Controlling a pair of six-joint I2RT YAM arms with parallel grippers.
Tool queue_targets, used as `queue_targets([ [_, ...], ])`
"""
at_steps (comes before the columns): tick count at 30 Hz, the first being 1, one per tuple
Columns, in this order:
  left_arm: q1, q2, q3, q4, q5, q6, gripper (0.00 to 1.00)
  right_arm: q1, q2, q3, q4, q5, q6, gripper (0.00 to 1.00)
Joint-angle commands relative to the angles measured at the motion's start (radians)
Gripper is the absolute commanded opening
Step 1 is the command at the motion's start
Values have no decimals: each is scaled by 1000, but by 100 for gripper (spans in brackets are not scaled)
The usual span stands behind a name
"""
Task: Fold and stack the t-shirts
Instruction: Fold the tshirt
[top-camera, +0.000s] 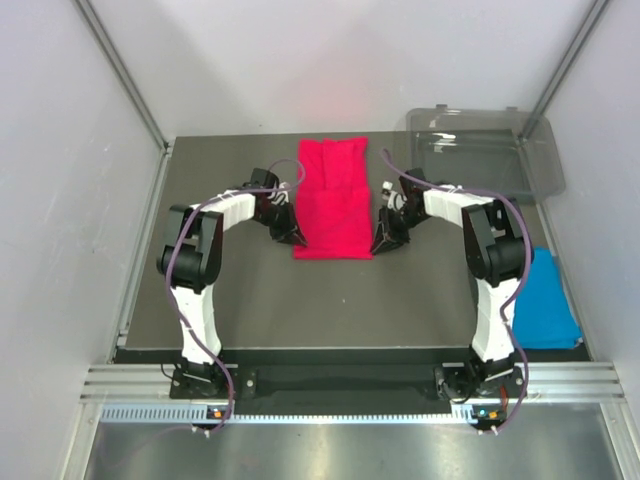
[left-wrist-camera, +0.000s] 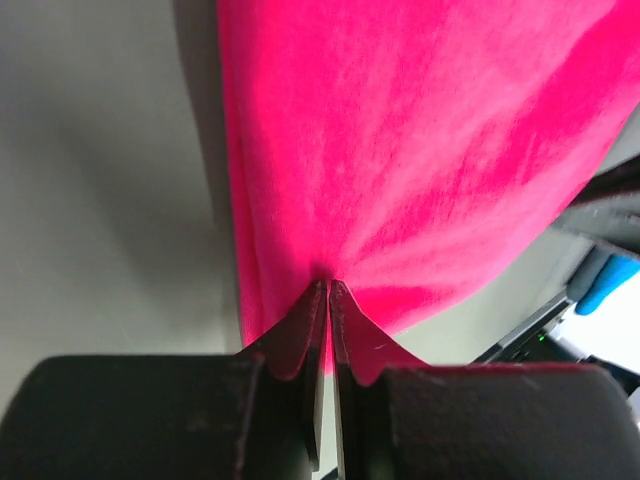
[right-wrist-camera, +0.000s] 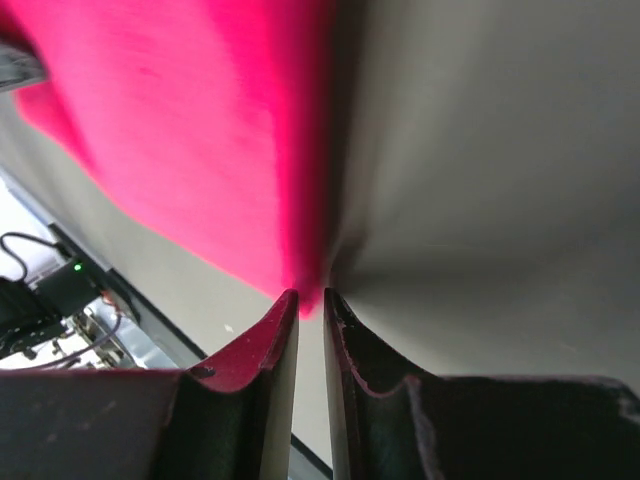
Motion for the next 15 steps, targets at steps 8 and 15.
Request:
queue_targets([
  [8,-15,-161,-6,49,110,-92,12,49,-127,40,1,-11,27,18],
  [15,-20,-60,-118,267,205,-221,11,147,9,163,108,-97,164,19],
])
